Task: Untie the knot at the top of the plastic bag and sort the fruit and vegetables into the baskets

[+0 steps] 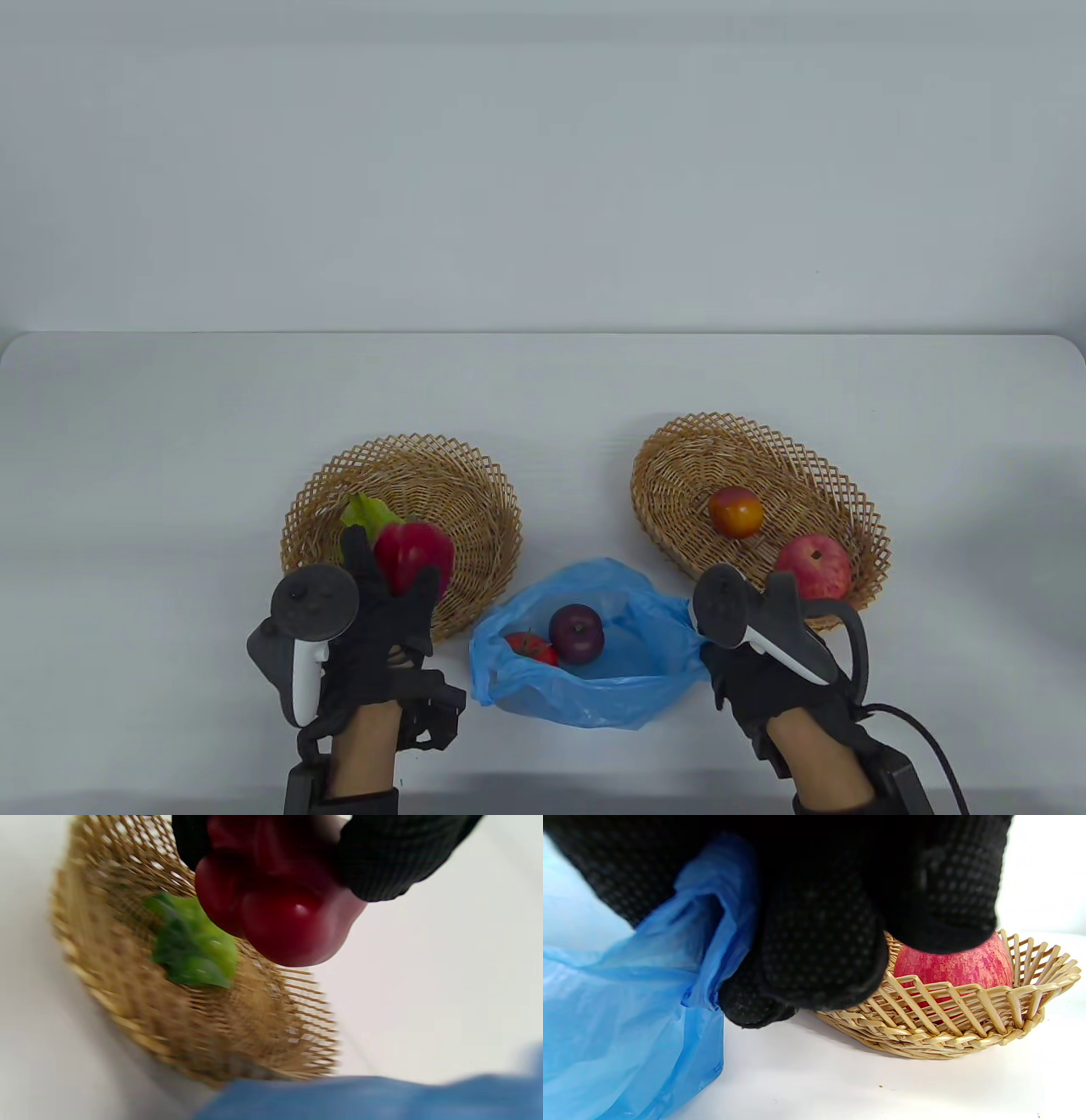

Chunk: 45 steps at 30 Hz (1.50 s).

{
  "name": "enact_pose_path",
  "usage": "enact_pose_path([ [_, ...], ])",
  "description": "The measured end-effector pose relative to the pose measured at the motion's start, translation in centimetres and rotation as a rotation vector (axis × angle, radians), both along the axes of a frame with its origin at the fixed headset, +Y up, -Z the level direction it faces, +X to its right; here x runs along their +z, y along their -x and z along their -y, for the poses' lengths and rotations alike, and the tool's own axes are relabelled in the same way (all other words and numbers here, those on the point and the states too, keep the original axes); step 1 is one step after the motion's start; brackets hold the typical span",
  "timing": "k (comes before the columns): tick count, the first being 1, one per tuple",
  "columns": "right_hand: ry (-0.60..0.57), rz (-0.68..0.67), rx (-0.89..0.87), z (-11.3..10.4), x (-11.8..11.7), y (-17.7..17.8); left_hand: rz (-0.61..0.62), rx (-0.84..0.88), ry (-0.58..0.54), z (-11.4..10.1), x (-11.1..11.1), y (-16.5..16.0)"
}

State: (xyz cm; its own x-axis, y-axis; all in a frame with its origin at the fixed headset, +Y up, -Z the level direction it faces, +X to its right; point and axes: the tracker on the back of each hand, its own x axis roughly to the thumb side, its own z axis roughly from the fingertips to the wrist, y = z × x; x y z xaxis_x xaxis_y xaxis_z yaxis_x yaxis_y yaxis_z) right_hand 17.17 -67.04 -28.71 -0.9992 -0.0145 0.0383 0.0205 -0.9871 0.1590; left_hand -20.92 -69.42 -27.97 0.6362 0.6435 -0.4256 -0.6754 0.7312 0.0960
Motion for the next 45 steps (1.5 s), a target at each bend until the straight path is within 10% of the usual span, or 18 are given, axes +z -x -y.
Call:
enact_pose_path([
  [10,-0.033,-0.033,-0.02,-0.5,0.7,0.6,-0.03,-0.127,0.249,2.6,-1.3,-0.1],
  [16,-0.046,-0.041,-0.029,-0.7,0.9,0.8,-0.053,-0.12,0.184,1.7,-0.9,-0.1],
  [27,-0.066,-0.033,-0.036,-0.7,0.9,0.8,0.232,0.041,-0.674,-7.0,5.1,-3.3],
  [32,-0.065,-0.025,-0.049,-0.8,0.8,0.8,0.505,-0.12,-0.85,-8.1,7.1,-8.1],
  [45,-0.07,-0.085,-0.037,-1.0,1.4,1.8,0.857,-0.651,-0.487,-3.1,5.7,-17.0],
])
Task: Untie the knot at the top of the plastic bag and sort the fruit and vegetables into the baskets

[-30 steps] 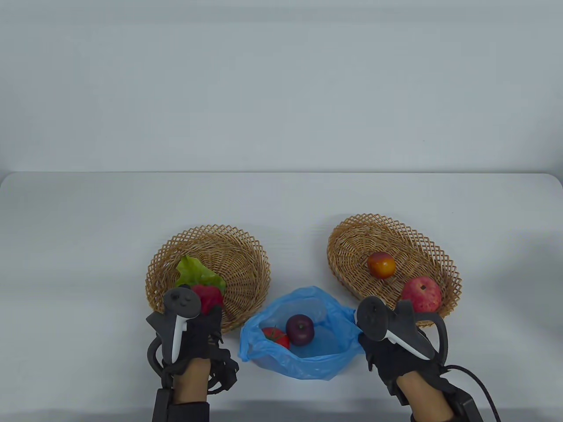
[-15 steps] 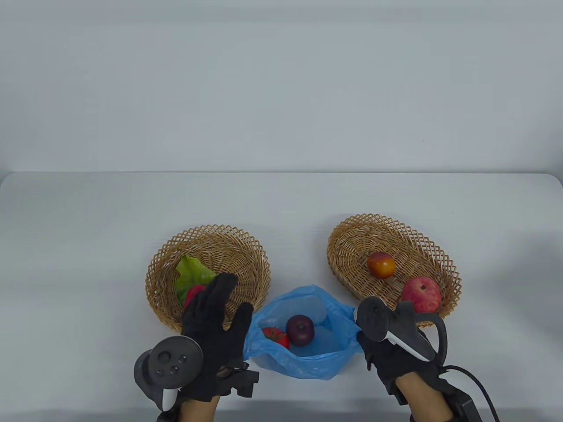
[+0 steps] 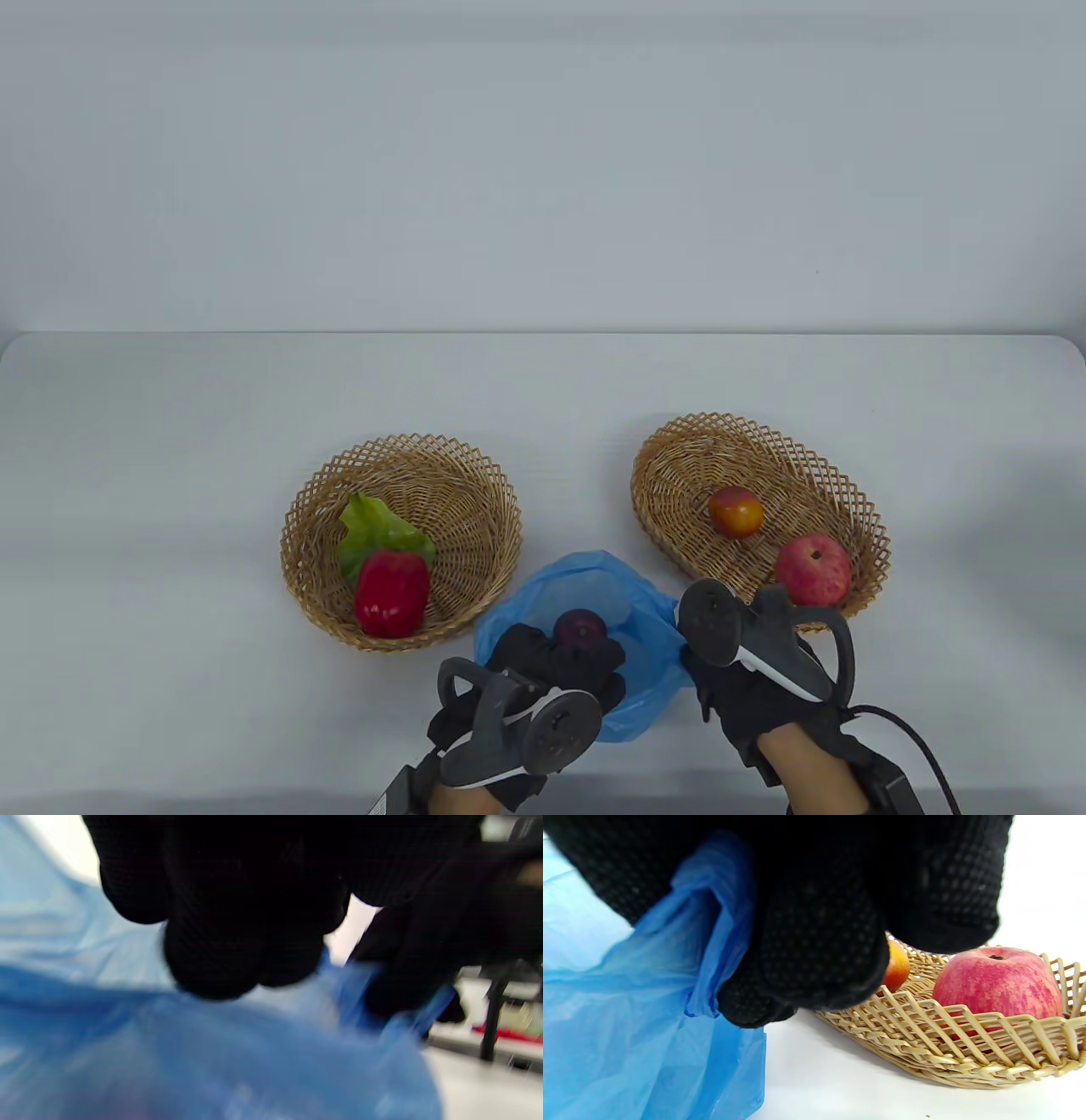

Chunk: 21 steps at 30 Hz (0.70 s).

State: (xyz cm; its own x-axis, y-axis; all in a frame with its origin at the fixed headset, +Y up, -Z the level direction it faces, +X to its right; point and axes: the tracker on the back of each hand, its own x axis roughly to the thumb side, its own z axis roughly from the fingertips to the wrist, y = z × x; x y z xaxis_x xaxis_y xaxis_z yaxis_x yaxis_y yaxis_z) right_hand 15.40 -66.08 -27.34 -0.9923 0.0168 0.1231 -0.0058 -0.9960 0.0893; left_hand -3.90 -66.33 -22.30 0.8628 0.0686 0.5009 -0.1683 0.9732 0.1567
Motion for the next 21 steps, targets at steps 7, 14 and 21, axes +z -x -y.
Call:
enact_pose_path([
  [7,0.004,-0.028,0.021,0.1,0.2,0.6,-0.018,-0.165,0.153,2.7,-1.6,-1.6],
  [14,0.031,-0.029,0.032,0.5,0.1,0.7,-0.071,-0.216,0.228,3.9,-2.7,-1.3],
  [21,0.051,-0.034,0.046,0.8,0.0,0.8,-0.069,-0.306,0.196,4.4,-2.4,-1.7],
])
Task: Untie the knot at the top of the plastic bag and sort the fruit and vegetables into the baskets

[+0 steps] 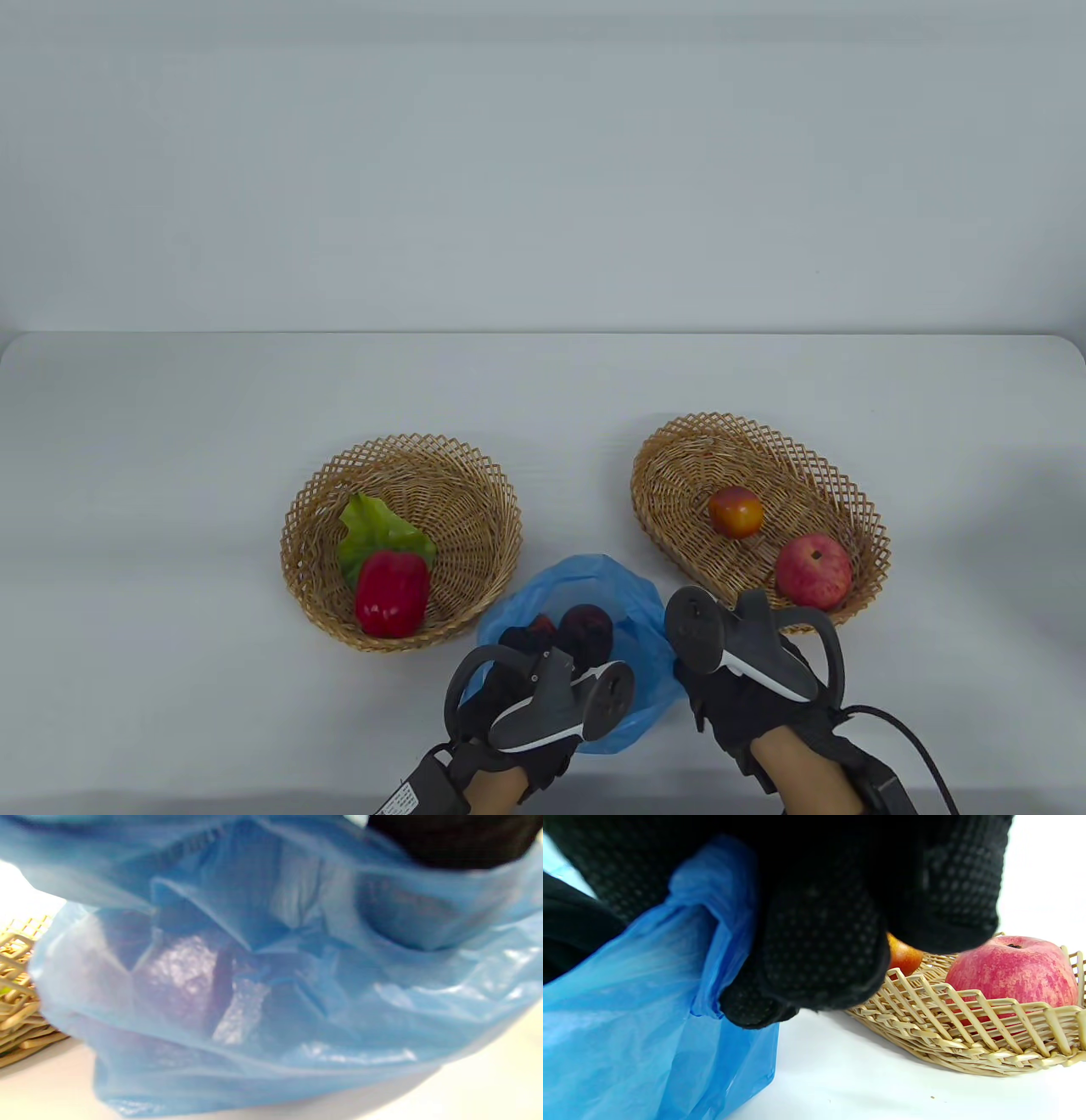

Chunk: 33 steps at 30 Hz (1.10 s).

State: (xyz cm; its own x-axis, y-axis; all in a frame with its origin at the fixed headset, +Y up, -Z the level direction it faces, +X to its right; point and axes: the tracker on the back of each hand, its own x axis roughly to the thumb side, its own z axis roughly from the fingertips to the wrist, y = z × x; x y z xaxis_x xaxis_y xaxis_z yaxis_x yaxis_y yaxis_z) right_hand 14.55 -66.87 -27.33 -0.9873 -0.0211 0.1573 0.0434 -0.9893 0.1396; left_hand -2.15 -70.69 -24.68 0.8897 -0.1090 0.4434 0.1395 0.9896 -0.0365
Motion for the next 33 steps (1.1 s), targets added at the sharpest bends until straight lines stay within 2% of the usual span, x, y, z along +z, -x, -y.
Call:
enact_pose_path([
  [15,0.023,0.008,0.026,0.0,0.0,0.1,-0.168,-0.038,0.024,1.3,-1.5,1.2],
  [21,0.038,0.008,0.028,0.0,0.0,0.1,-0.23,0.007,0.114,1.9,-2.4,2.1],
  [27,0.041,0.008,0.031,0.0,0.0,0.1,-0.316,0.064,0.039,1.3,-2.6,3.0],
  [31,0.046,0.006,0.025,0.1,-0.1,0.1,-0.328,0.067,0.1,1.8,-2.9,3.2],
  [33,0.045,0.005,0.031,0.1,-0.1,0.1,-0.317,0.055,0.091,1.7,-2.9,3.1],
])
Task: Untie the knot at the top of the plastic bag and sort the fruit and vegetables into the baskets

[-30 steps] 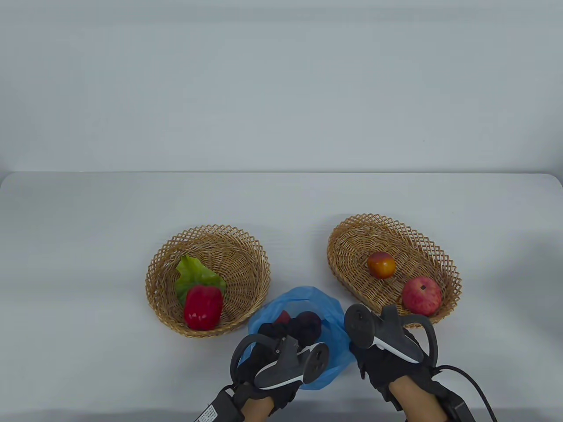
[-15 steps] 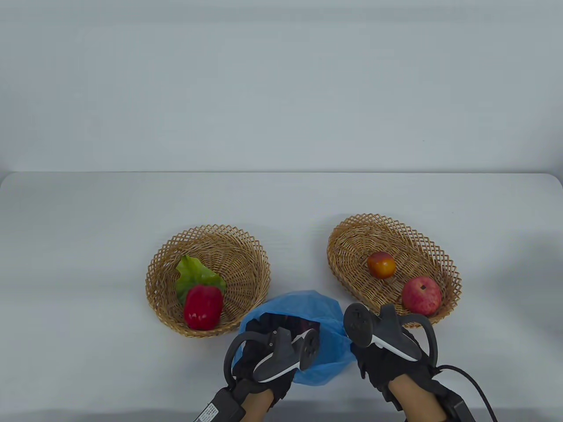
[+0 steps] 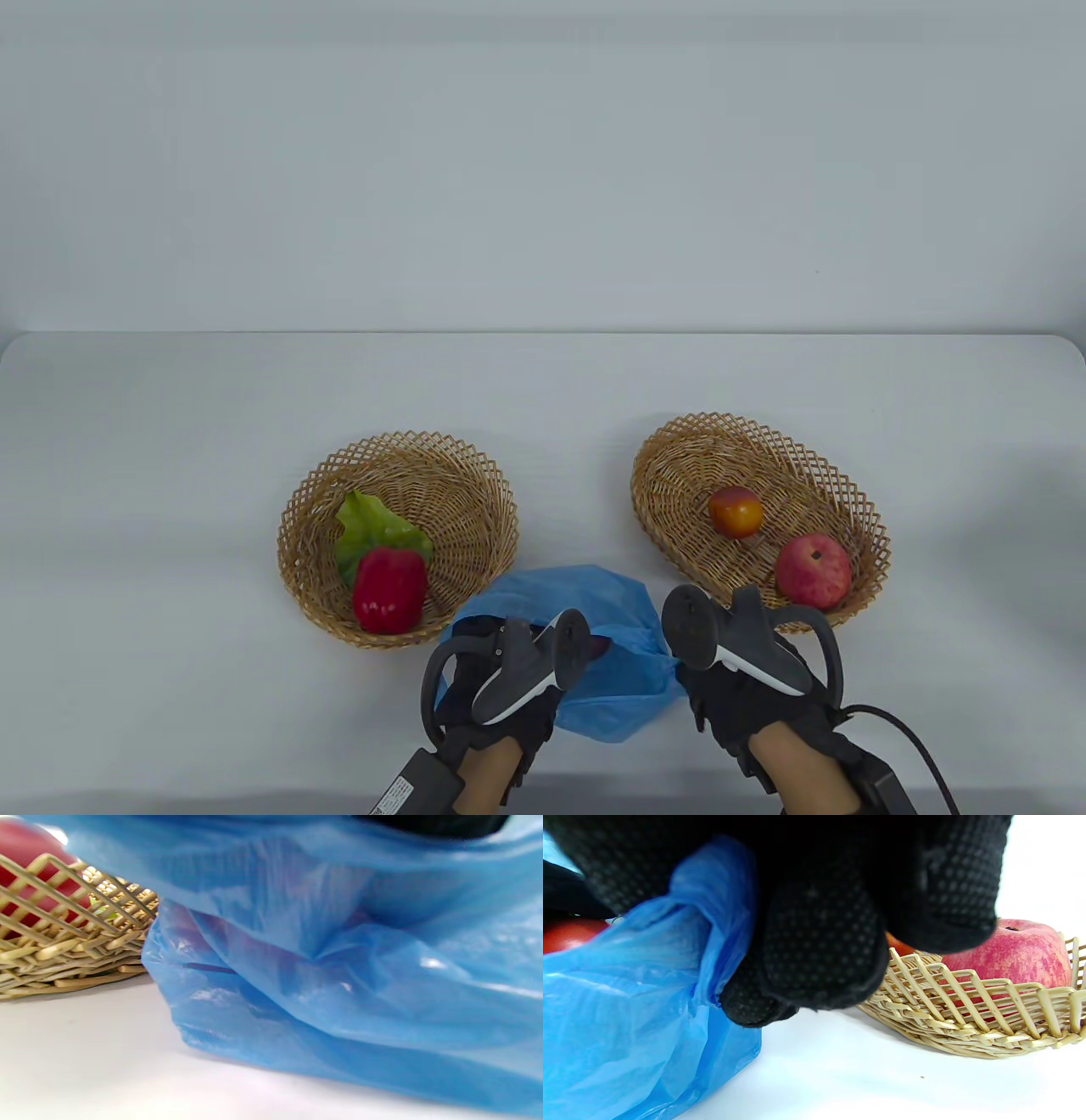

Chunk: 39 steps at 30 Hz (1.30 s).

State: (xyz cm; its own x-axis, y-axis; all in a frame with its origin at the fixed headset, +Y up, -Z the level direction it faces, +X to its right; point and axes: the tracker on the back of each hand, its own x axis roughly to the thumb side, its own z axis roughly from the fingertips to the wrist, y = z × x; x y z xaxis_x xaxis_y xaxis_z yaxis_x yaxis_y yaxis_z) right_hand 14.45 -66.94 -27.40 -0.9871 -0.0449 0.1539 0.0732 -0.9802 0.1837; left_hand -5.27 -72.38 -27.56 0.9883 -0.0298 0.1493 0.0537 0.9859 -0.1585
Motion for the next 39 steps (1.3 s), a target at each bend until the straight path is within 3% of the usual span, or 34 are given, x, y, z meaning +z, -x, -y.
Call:
enact_pose_path([
  [24,0.015,-0.003,-0.001,0.1,-0.1,-0.1,0.082,0.068,0.105,0.8,0.2,-0.6],
  [39,0.029,-0.008,-0.001,0.3,-0.1,0.1,0.178,-0.022,0.125,1.3,0.8,-2.0],
])
